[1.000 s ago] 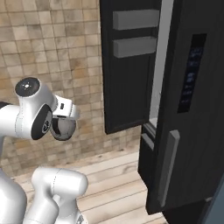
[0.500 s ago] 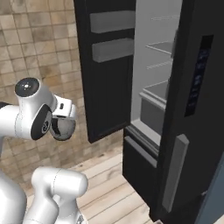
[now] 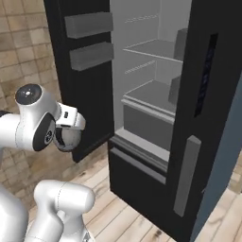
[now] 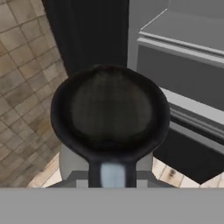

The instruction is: Move the broccoli and brussel sprout from the second highest shelf to the top shelf to make space. Then, place the pitcher from the counter on the cleared second highest shelf.

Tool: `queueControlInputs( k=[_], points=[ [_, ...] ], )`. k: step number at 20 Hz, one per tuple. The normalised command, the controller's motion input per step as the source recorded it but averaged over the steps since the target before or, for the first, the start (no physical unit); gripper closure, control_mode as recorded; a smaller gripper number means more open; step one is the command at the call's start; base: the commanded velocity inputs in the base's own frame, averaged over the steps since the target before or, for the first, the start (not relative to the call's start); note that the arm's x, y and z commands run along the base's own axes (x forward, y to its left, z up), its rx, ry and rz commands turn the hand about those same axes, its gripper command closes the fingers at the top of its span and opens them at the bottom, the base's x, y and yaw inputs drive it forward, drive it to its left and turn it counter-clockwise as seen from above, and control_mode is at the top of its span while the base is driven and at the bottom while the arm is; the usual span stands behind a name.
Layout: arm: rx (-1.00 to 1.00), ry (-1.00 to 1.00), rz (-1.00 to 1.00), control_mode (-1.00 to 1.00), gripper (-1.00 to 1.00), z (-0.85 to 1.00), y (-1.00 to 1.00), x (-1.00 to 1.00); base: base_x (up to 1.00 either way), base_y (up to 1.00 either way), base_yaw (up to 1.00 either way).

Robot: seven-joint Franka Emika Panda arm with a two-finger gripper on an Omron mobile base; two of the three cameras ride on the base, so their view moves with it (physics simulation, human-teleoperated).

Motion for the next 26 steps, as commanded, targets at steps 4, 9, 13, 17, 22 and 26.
queueControlInputs(
  k=[4,9,13,17,22,26],
  points=[
    [0.0,0.0,0.0,1.0,1.0,0.0,0.0,0.0,0.52,0.21,-0.46],
    [0.0,0.0,0.0,1.0,1.0,0.0,0.0,0.0,0.57,0.31,-0.44],
    [0.0,0.0,0.0,1.0,1.0,0.0,0.0,0.0,0.62,0.34,-0.41],
    [0.0,0.0,0.0,1.0,1.0,0.0,0.0,0.0,0.61,0.35,-0.37],
    [0.0,0.0,0.0,1.0,1.0,0.0,0.0,0.0,0.6,0.24,-0.35],
    [0.0,0.0,0.0,1.0,1.0,0.0,0.0,0.0,0.61,0.02,-0.28]
  ],
)
